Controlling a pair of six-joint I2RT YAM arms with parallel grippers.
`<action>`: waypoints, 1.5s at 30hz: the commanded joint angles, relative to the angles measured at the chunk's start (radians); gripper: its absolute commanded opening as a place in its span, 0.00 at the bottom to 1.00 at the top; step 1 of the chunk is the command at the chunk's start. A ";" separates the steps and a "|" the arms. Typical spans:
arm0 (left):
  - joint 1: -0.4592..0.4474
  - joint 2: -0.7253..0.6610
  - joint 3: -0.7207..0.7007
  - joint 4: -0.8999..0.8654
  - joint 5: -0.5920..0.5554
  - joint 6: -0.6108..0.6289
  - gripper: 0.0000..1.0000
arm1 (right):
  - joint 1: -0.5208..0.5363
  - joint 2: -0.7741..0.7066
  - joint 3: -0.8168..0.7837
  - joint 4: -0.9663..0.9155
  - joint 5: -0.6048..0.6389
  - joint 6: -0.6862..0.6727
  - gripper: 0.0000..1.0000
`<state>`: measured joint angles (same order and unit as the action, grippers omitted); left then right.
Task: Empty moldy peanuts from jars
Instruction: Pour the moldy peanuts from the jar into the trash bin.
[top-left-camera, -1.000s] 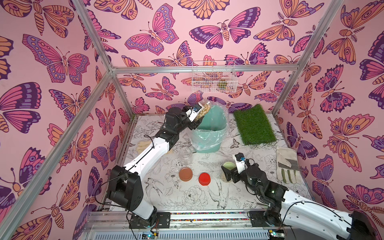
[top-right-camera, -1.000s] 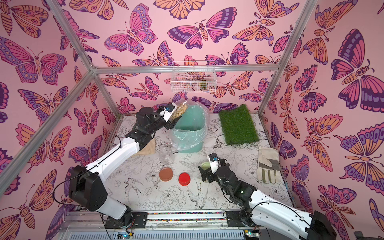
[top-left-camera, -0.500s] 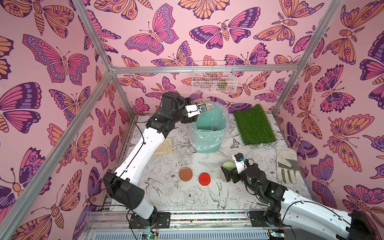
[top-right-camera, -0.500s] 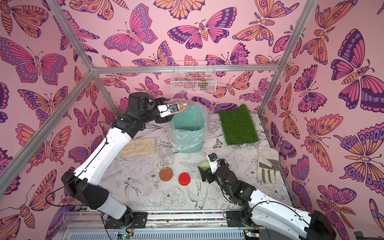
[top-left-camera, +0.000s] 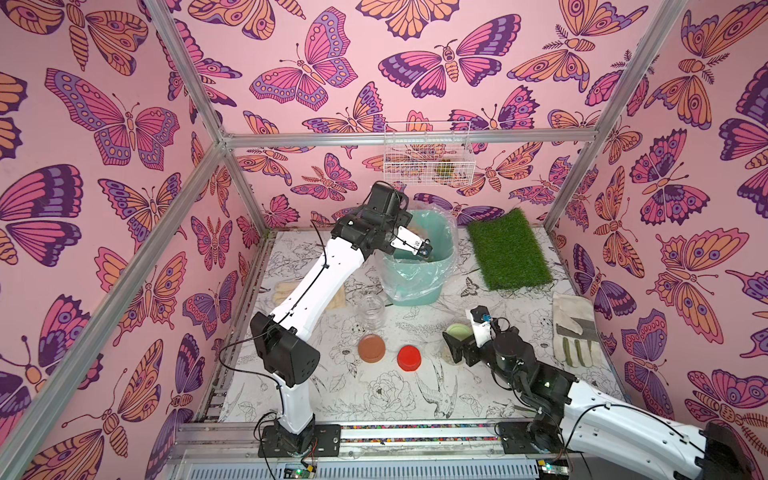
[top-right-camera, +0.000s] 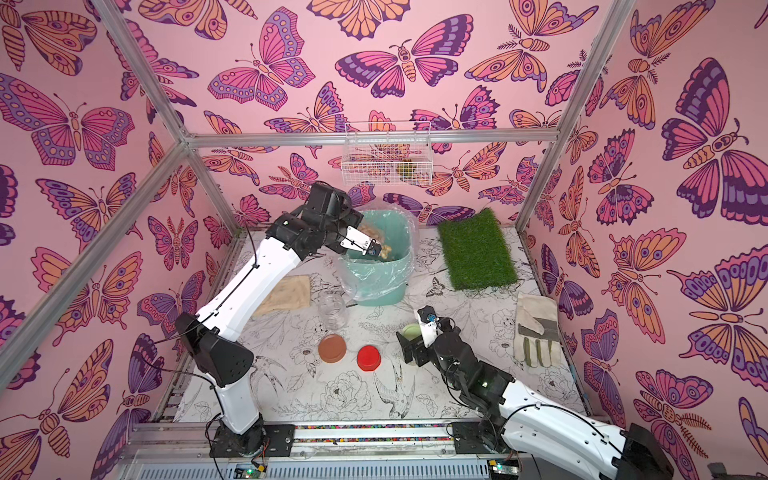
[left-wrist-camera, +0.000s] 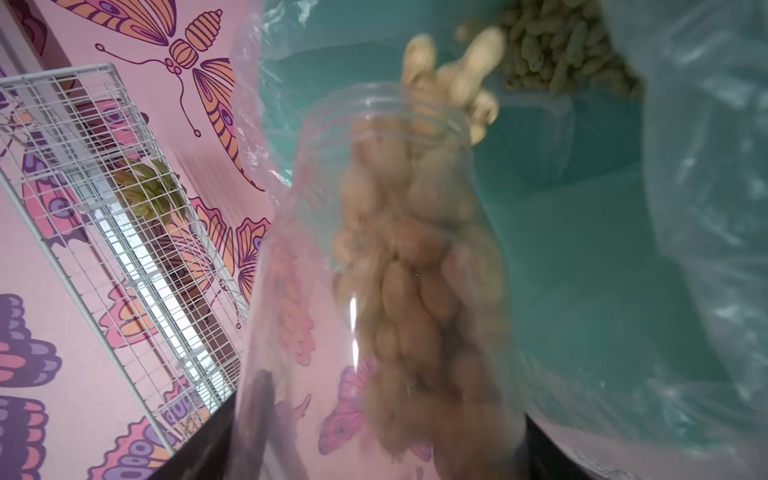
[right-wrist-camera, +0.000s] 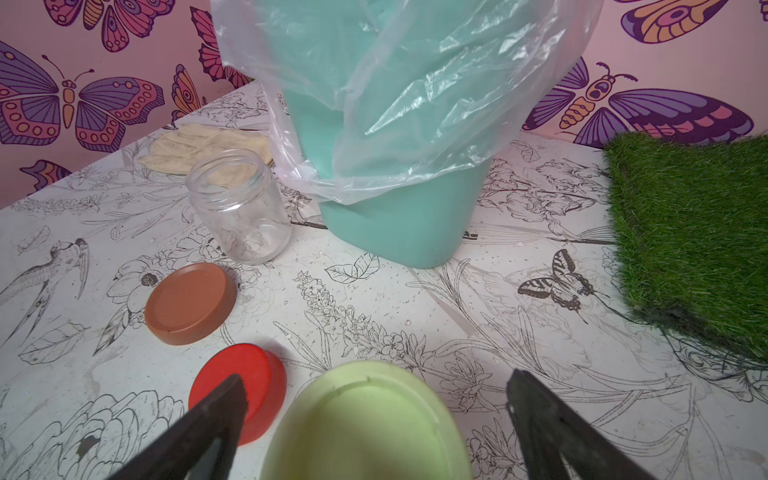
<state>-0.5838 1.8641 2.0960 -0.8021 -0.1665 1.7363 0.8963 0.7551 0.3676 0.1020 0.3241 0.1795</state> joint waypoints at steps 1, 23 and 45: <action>-0.017 -0.012 0.044 0.001 -0.077 0.105 0.00 | -0.011 -0.004 -0.012 0.001 0.012 0.002 0.99; 0.006 -0.057 0.020 0.050 0.090 -0.205 0.00 | -0.015 -0.016 0.062 -0.044 0.010 0.019 0.99; 0.188 -0.490 -0.579 0.361 0.645 -0.774 0.00 | -0.402 0.099 0.465 -0.083 -0.726 0.343 0.98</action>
<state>-0.4068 1.4166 1.5719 -0.5148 0.3576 1.0363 0.5159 0.8154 0.7593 0.0364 -0.2501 0.4503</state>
